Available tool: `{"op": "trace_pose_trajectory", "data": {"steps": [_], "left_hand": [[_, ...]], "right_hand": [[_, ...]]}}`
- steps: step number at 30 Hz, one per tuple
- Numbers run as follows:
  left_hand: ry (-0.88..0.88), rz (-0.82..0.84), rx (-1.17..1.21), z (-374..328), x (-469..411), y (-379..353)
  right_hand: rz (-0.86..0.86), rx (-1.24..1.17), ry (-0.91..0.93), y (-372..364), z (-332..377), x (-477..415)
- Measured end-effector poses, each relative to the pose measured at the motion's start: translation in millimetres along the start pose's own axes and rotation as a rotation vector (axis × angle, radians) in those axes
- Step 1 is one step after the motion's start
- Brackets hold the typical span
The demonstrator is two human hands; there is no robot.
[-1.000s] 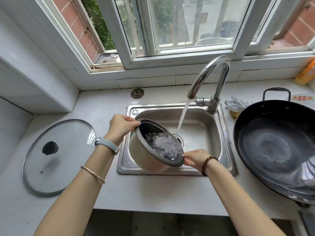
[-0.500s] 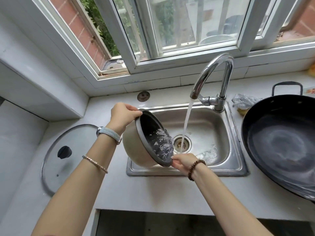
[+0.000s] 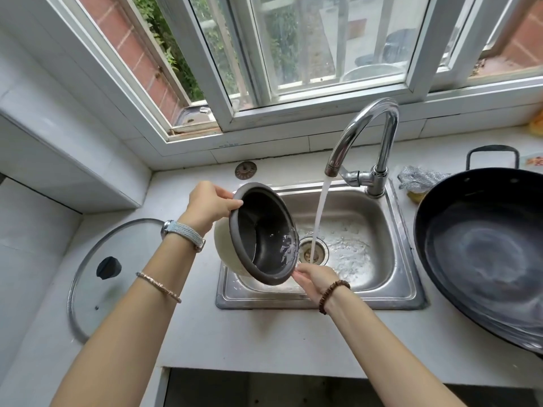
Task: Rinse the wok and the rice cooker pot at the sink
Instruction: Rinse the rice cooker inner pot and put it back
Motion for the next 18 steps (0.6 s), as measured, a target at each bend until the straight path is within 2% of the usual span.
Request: {"op": "trace_pose_trajectory", "data": {"steps": [2, 4, 8, 18], "left_hand": [[-0.031, -0.014, -0.029, -5, 8, -3], [-0.102, -0.053, -0.067, -13, 15, -3], [-0.25, -0.105, -0.148, -25, 24, 1], [-0.431, -0.152, -0.328, -17, 52, 10]], "right_hand": [[-0.051, 0.062, 0.026, 5, 0, 0], [-0.08, 0.023, 0.002, 8, 1, 0], [-0.048, 0.01, 0.002, 16, 15, 8], [-0.059, 0.151, 0.218, 31, 48, 17]]}}
Point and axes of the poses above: each hand's wrist, its own x-axis away from the middle knuckle, its own y-axis out of the back of the hand, z = x × y, the point moved 9 cm from there along -x, towards the middle knuckle, and after that the axes turned 4 degrees about -z, right-handed, at the moved point
